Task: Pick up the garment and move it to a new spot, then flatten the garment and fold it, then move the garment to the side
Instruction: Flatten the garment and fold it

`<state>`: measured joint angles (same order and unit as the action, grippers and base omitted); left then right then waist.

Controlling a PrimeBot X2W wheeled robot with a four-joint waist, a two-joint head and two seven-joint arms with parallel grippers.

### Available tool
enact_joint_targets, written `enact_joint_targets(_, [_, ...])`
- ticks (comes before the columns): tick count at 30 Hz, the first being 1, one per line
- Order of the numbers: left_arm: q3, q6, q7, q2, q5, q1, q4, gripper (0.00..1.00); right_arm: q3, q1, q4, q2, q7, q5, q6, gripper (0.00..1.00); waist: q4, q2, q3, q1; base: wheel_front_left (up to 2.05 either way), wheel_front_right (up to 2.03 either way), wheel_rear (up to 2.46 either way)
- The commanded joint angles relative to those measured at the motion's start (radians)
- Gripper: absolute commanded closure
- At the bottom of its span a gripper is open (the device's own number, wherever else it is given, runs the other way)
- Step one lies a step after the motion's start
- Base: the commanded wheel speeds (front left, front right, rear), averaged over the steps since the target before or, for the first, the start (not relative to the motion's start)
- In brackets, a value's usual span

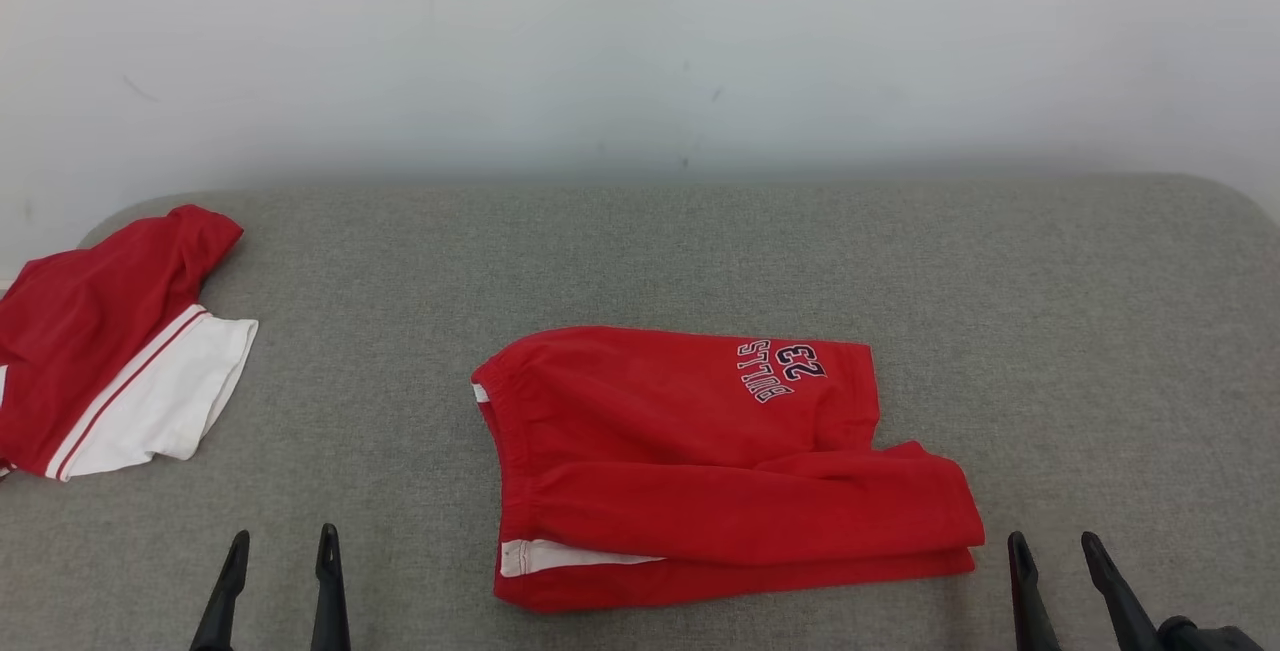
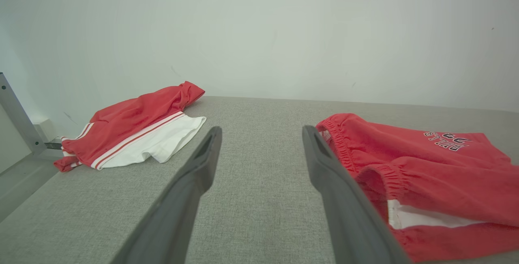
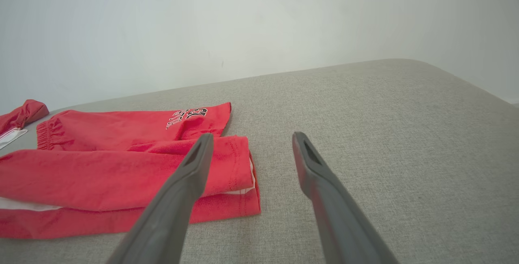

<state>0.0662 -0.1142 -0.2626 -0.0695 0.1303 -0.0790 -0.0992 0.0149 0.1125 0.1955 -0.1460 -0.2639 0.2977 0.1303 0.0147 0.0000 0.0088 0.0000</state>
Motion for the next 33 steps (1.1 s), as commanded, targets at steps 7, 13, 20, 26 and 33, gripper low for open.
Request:
enact_joint_targets(7, [0.005,-0.007,-0.003,0.013,-0.006,0.009,-0.008,0.00,0.058,-0.067,0.042,-0.049,0.000,-0.005,0.001,0.00,0.001,0.0000,0.013,0.0000,0.00,0.00,0.00])
enact_joint_targets(13, [-0.018,-0.011,-0.003,0.017,-0.005,0.030,-0.016,0.00,0.088,-0.166,0.121,-0.084,0.040,-0.019,0.001,0.00,0.023,0.0000,0.031,0.0000,0.00,0.00,0.00])
enact_joint_targets(20, [-0.040,-0.013,-0.003,0.019,0.004,0.043,-0.026,0.00,0.104,-0.235,0.220,-0.103,0.083,-0.013,0.001,0.00,0.056,0.0000,0.048,0.0000,0.00,0.00,0.00])
enact_joint_targets(26, [-0.051,-0.015,-0.003,0.019,0.016,0.049,-0.033,0.00,0.125,-0.280,0.310,-0.110,0.100,0.002,0.001,0.00,0.084,0.0000,0.062,0.0000,0.00,0.00,0.00])
enact_joint_targets(33, [-0.060,-0.015,-0.003,0.020,0.019,0.055,-0.037,0.00,0.152,-0.315,0.391,-0.111,0.090,0.027,0.001,1.00,0.101,0.0000,0.068,0.0000,0.00,0.00,0.00])
